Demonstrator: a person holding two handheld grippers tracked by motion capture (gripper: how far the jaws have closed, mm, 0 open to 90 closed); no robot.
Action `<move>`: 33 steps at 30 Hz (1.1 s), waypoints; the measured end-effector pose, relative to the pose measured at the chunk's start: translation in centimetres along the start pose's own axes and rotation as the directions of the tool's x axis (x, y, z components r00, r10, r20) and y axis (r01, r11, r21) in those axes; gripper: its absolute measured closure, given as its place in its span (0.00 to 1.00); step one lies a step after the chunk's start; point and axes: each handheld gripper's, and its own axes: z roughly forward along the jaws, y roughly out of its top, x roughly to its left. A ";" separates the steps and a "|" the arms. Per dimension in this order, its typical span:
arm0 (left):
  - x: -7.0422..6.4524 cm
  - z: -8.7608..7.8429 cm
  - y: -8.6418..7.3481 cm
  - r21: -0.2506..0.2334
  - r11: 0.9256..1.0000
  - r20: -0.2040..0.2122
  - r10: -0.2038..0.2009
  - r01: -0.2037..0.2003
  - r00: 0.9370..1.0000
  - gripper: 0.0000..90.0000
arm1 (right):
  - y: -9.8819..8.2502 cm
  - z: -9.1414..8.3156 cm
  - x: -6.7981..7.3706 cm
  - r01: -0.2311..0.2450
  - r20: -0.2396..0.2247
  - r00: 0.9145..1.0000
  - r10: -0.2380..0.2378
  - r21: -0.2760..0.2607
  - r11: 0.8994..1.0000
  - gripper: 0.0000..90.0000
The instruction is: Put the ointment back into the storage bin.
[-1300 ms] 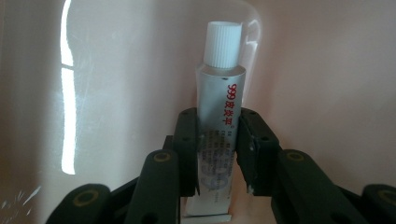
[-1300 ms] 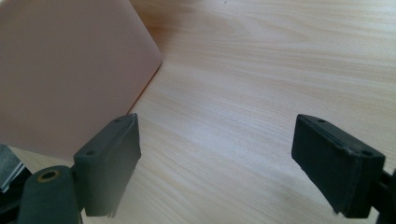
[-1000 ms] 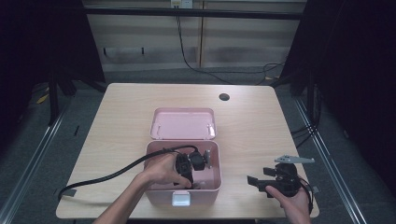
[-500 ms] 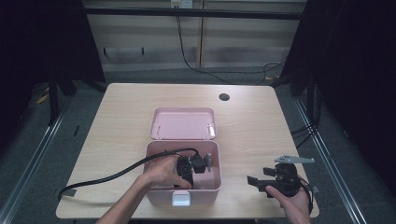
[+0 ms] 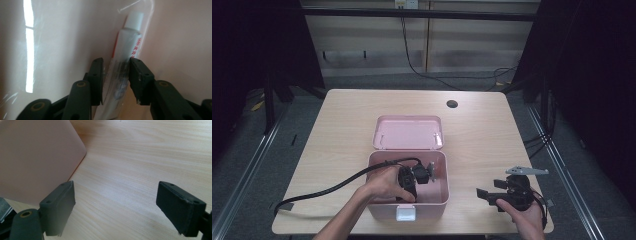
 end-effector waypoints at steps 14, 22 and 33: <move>-0.9 -2.4 -0.2 -0.101 0.994 -0.048 -0.037 0.032 0.998 0.54 | 0.0 0.0 0.0 -0.002 0.000 1.000 0.002 0.000 1.000 0.17; -1.2 -3.6 -0.5 -0.153 0.988 -0.044 -0.032 0.025 0.999 0.51 | 0.0 0.0 0.0 -0.001 -0.001 1.000 0.001 0.000 1.000 0.17; -1.9 -5.4 -1.3 -0.179 0.983 -0.044 -0.053 0.045 0.998 0.58 | 0.0 0.0 0.0 -0.002 0.001 1.000 0.002 0.001 1.000 0.17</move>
